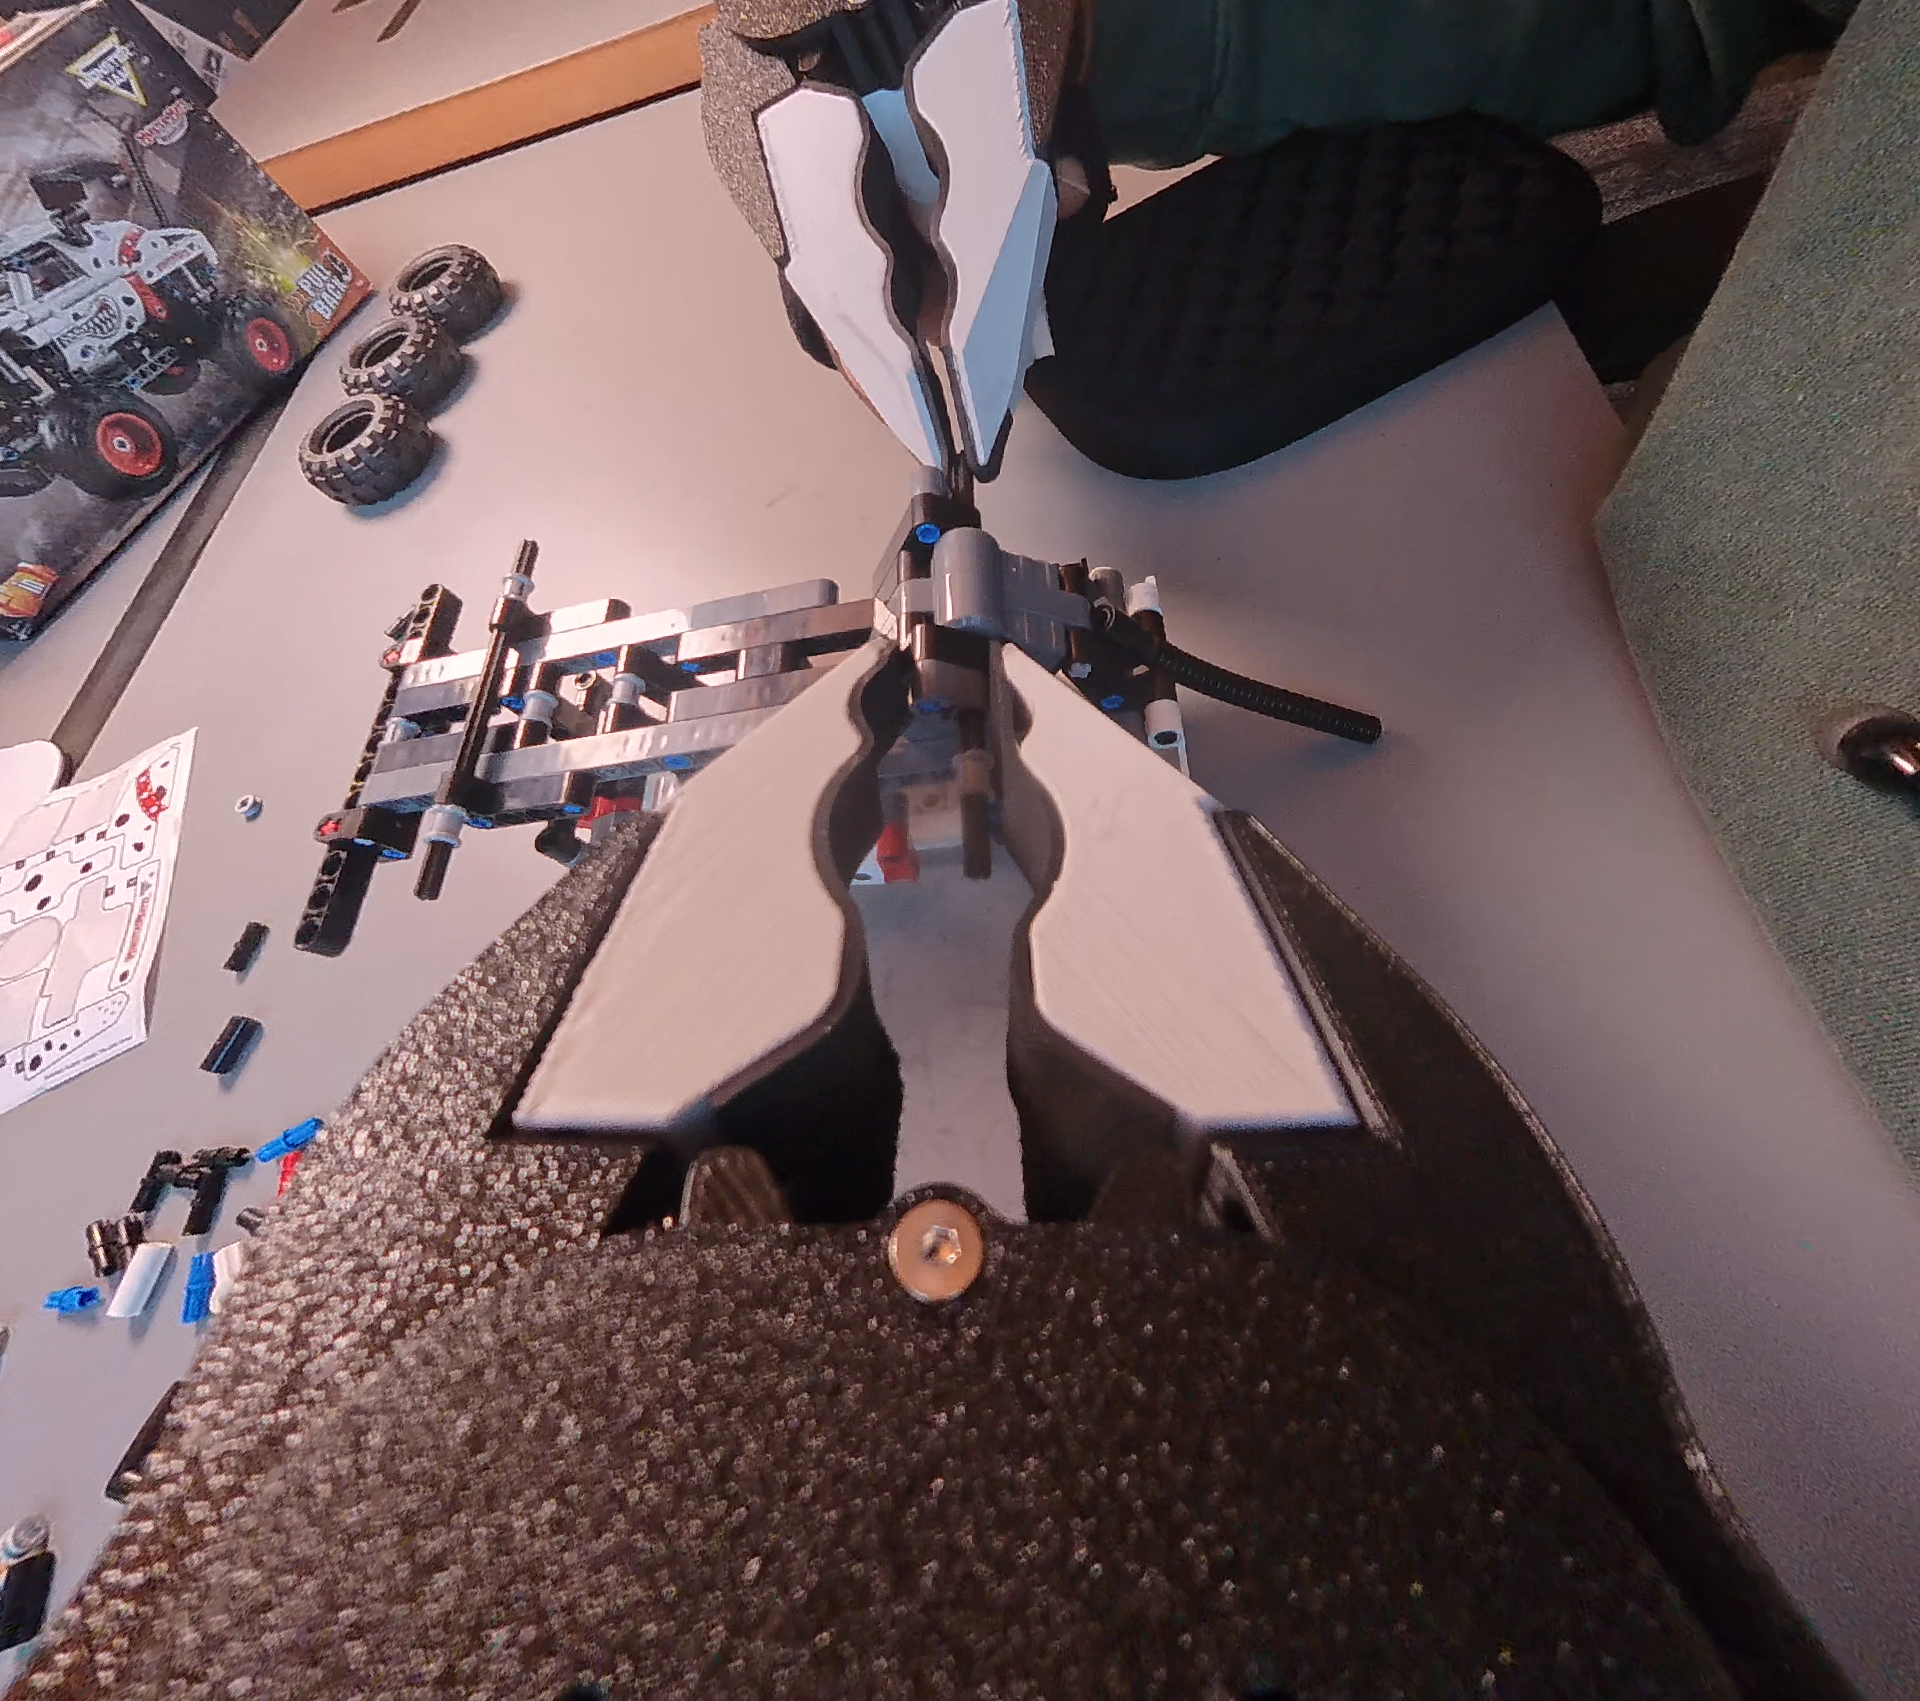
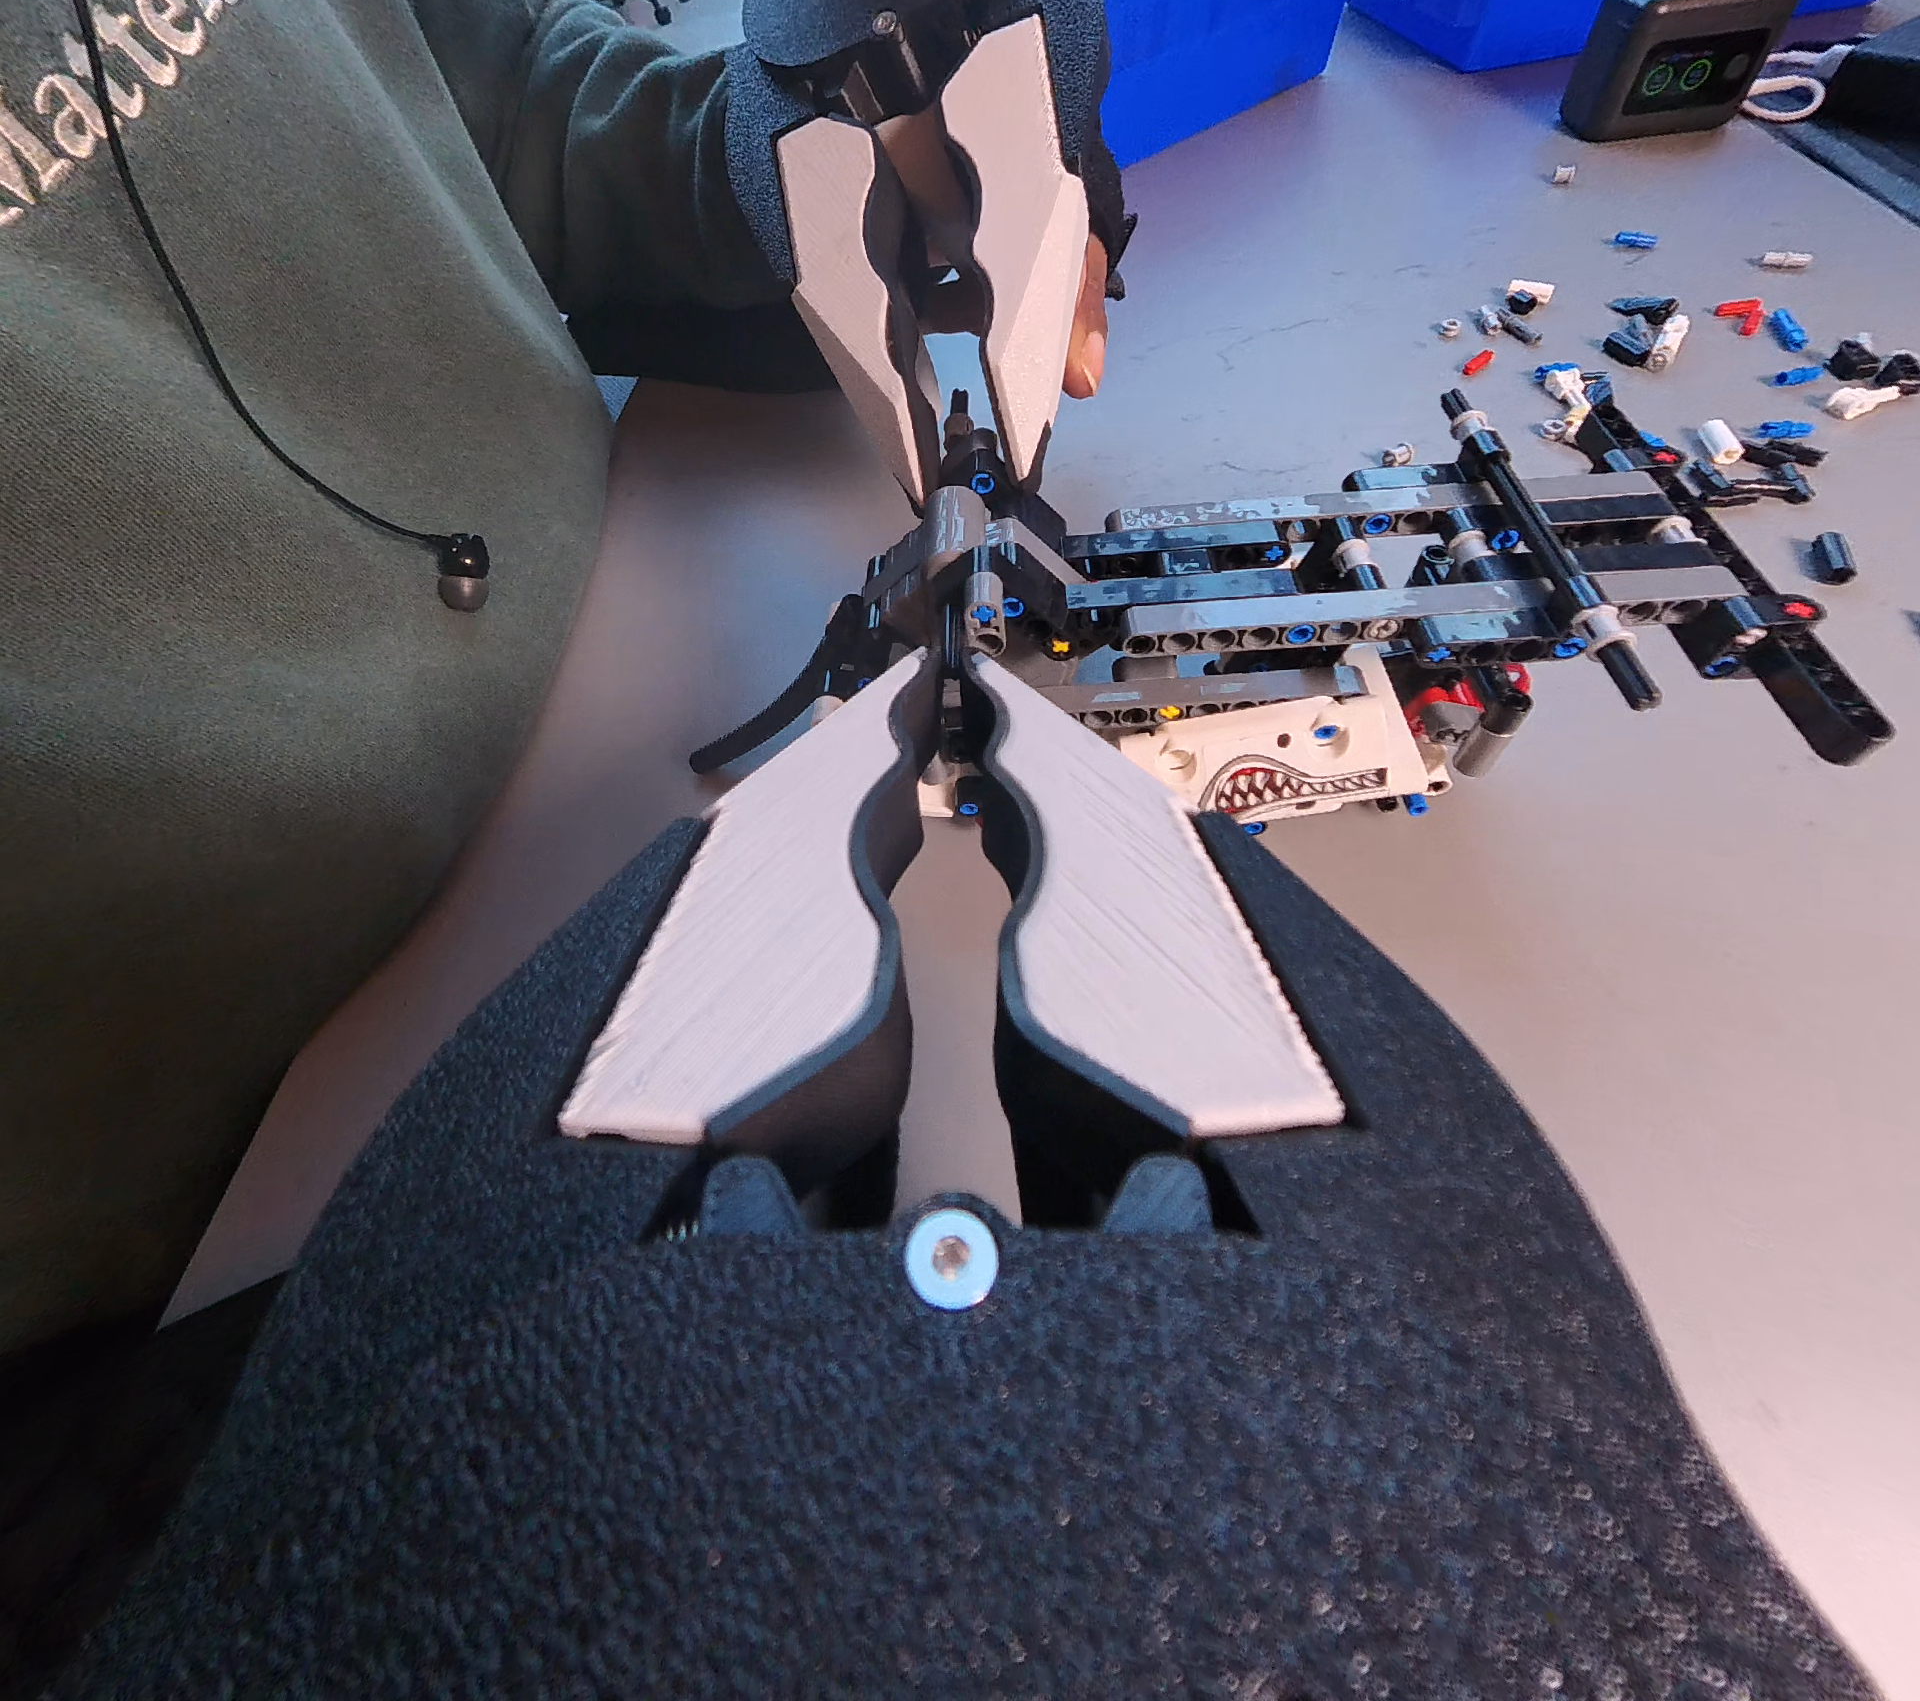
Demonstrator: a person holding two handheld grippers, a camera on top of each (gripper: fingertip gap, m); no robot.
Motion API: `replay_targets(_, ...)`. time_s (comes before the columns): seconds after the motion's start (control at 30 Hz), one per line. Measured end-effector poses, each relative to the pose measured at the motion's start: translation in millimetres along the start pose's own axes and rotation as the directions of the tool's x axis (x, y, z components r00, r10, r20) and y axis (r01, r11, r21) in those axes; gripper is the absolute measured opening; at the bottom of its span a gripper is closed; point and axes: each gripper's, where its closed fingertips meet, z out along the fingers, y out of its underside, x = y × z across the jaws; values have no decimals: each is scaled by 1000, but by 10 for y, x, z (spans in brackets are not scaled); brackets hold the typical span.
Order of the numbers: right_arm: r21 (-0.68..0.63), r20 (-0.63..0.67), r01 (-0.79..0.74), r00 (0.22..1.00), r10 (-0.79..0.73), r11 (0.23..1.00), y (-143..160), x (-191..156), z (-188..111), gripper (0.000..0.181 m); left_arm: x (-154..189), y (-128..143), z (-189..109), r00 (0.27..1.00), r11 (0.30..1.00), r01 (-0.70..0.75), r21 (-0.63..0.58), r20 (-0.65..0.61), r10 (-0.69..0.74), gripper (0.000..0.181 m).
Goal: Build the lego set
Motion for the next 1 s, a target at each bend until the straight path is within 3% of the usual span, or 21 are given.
replay_targets(0.43,3,-10,-1,1000,1,1000,8,14,-34,3,-12,-14,-21,1000,1000,17,9,17,-18,16)
replay_targets(0.53,6,-14,-3,1000,3,1000,9,19,-43,3,-35,-90,-185,993,991,114,67,-16,-113,29)
replay_targets(0.7,5,-9,-3,1000,3,1000,8,16,-38,3,28,121,-287,974,977,213,5,-79,-212,21)
replay_targets(0.83,5,-10,-2,1000,2,1000,8,16,-36,3,53,110,-217,976,979,205,10,-74,-203,7)
replay_targets(1.0,5,-10,-3,1000,3,1000,9,17,-40,3,68,104,-203,976,979,202,0,-88,-201,6)
